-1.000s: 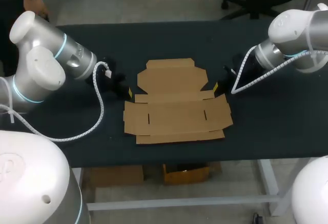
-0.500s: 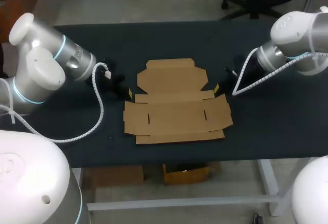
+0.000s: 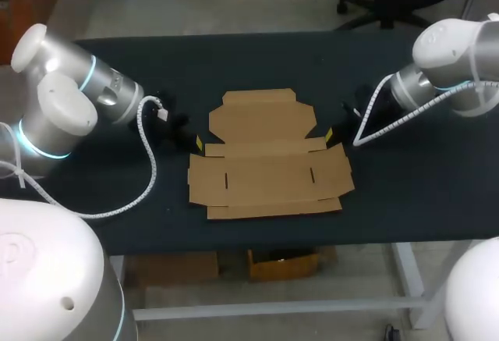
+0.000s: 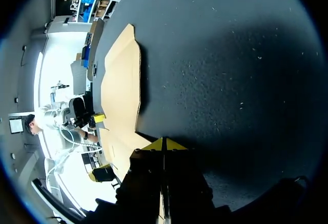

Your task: Assemble the packaging by folding the flat box into shape, placing the metal phone stand inside, and closing the box properly

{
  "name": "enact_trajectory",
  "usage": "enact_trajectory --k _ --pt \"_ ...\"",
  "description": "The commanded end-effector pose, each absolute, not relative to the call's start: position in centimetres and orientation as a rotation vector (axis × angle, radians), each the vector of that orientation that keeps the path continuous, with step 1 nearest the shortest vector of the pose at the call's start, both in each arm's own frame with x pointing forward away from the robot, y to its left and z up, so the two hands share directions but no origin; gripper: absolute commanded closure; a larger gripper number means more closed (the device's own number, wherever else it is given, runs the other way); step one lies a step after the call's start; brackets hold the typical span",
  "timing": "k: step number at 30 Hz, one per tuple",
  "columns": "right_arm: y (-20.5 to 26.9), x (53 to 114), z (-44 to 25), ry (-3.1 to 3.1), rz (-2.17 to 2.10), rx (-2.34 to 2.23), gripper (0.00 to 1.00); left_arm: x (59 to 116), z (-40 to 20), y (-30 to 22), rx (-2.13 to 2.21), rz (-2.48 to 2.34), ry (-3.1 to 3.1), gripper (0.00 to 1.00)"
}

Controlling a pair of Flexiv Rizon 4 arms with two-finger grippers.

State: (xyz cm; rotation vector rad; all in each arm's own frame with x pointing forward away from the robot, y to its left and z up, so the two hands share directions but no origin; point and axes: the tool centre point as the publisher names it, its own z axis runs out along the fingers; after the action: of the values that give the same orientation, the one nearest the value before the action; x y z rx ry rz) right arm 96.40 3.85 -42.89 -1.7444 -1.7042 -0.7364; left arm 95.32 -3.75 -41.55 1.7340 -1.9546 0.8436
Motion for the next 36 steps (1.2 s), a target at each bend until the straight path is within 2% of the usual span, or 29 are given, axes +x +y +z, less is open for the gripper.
enact_trajectory --k 1,36 --pt "3.8 96.4 -43.2 -1.700 -0.741 -1.732 1.00 95.1 -41.9 -3.8 1.723 0.850 -1.955 1.00" --pt "4.5 96.1 -41.5 -1.720 -0.821 -1.690 1.00 94.9 -41.2 -4.6 1.671 0.881 -1.944 1.00"
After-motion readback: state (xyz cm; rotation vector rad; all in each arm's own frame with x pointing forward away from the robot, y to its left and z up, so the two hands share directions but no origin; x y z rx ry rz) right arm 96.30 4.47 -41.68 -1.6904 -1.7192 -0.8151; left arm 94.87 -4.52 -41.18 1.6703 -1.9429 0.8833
